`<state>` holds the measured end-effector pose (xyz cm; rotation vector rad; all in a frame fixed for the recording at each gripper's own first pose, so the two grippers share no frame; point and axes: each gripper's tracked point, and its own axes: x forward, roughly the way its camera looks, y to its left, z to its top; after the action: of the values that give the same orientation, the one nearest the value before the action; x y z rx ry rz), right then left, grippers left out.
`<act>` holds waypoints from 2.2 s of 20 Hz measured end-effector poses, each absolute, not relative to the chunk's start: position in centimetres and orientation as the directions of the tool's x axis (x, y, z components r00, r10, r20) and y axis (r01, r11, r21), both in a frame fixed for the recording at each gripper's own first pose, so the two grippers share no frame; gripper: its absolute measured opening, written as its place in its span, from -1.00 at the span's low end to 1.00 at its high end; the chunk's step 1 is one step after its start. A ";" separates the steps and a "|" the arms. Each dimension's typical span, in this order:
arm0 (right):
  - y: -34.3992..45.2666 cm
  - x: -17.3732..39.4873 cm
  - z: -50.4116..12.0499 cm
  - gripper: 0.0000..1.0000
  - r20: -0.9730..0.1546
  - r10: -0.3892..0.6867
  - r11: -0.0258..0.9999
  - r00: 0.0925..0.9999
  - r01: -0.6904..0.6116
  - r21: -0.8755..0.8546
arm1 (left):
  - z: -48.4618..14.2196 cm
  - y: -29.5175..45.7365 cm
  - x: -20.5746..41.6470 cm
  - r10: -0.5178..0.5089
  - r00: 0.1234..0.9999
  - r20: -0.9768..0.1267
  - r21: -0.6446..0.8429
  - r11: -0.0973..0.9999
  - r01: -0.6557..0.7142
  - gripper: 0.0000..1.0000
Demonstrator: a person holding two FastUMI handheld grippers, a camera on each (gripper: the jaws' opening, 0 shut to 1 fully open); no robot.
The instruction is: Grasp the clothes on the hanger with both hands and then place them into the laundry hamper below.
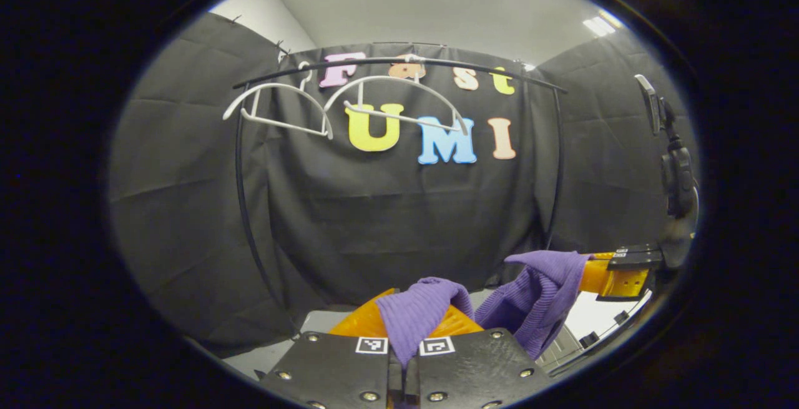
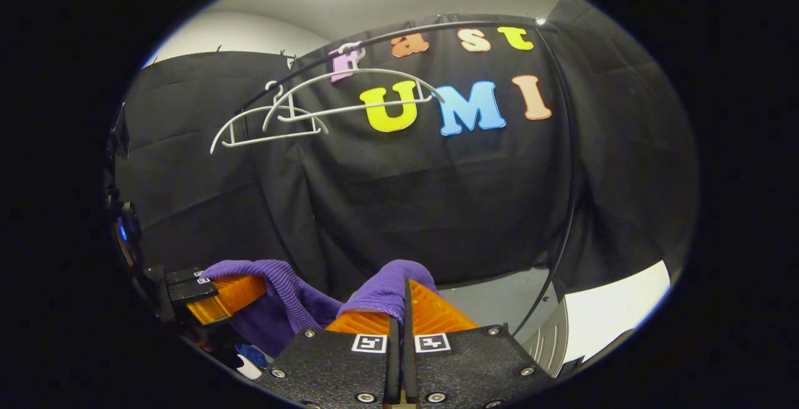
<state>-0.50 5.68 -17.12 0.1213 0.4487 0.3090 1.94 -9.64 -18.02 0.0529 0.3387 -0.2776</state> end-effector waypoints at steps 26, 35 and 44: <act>4.2 -6.1 -34.9 -0.92 -0.733 0.222 0.969 0.643 -0.231 0.091 | -38.2 -7.7 -3.1 -0.143 0.677 -0.722 0.050 0.965 0.257 -0.92; 3.4 -6.2 -35.4 -0.84 -0.758 0.181 0.978 0.627 -0.196 0.071 | -38.3 -6.8 -2.6 -0.111 0.672 -0.732 0.077 0.967 0.244 -0.92; 4.2 -7.2 -36.2 -0.80 -0.784 0.208 0.973 0.585 -0.206 0.104 | -38.7 -5.9 -2.7 -0.084 0.661 -0.746 0.072 0.976 0.204 -0.80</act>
<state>-7.19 4.19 -36.15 0.0019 0.9144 0.2414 -2.74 -5.86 -38.65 0.1543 0.8338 -0.1636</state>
